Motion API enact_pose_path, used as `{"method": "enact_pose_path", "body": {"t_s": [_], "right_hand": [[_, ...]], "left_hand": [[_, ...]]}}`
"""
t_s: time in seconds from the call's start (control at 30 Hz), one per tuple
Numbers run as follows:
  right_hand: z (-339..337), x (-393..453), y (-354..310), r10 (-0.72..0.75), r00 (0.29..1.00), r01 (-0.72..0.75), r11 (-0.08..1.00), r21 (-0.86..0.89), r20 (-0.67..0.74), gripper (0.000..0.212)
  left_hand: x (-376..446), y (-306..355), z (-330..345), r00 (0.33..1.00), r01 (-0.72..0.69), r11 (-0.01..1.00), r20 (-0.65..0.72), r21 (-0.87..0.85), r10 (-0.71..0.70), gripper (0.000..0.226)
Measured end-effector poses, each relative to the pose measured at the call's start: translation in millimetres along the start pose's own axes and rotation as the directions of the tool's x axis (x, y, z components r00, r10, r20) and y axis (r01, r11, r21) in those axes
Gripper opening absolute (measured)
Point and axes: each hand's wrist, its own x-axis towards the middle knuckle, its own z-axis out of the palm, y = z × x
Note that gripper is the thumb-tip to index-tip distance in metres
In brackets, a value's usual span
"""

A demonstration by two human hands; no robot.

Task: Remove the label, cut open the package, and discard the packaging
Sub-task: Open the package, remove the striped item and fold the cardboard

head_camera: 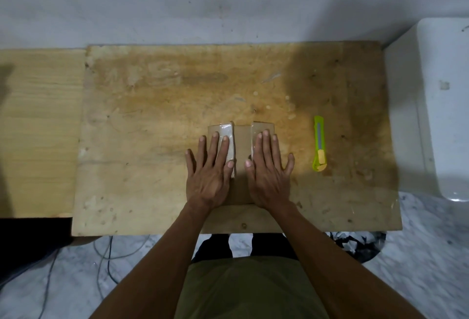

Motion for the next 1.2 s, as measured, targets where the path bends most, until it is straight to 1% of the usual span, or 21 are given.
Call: {"method": "enact_pose_path", "body": {"t_s": [0.27,0.5,0.6,0.7,0.8,0.9,0.97,1.03,1.07,1.2], "right_hand": [[9,3,-1,0.046,0.999,-0.046,0.994,-0.100,-0.007,0.059],[13,3,-3,0.047,0.998,-0.050,0.994,-0.095,-0.034,0.057],[14,4,-3,0.040,0.998,-0.045,0.995,-0.086,-0.052,0.057],[15,3,-3,0.035,0.997,-0.041,0.994,-0.097,-0.064,0.057],[15,4,-1,0.040,0.996,-0.046,0.996,-0.071,-0.084,0.056],[12,4,0,0.045,0.995,-0.040,0.998,0.058,-0.091,0.054],[11,2,-1,0.110,0.985,-0.091,0.985,0.146,-0.129,0.053],[12,0,-3,0.217,0.960,-0.183,0.964,0.191,-0.176,0.055],[13,-1,-4,0.244,0.951,-0.206,0.958,0.197,-0.191,0.057],[19,0,-4,0.199,0.954,-0.164,0.972,0.166,-0.224,0.056]], "left_hand": [[1,1,10,0.999,0.037,0.998,-0.030,0.041,-0.036,0.059],[1,4,19,0.984,0.040,0.993,-0.177,0.115,-0.020,0.058],[1,4,21,0.976,0.043,0.991,-0.219,0.128,-0.014,0.057],[1,4,21,0.981,0.048,0.990,-0.194,0.130,-0.022,0.057],[-1,6,18,0.987,0.085,0.992,-0.143,0.090,-0.071,0.056],[-6,12,15,0.978,0.183,0.983,-0.102,0.017,-0.180,0.058],[-8,16,13,0.970,0.229,0.972,-0.076,-0.046,-0.232,0.060],[-8,17,12,0.970,0.233,0.970,-0.048,-0.073,-0.237,0.061],[-8,16,11,0.971,0.230,0.970,-0.041,-0.079,-0.234,0.061],[-7,16,11,0.970,0.238,0.967,-0.032,-0.090,-0.242,0.059]]}}
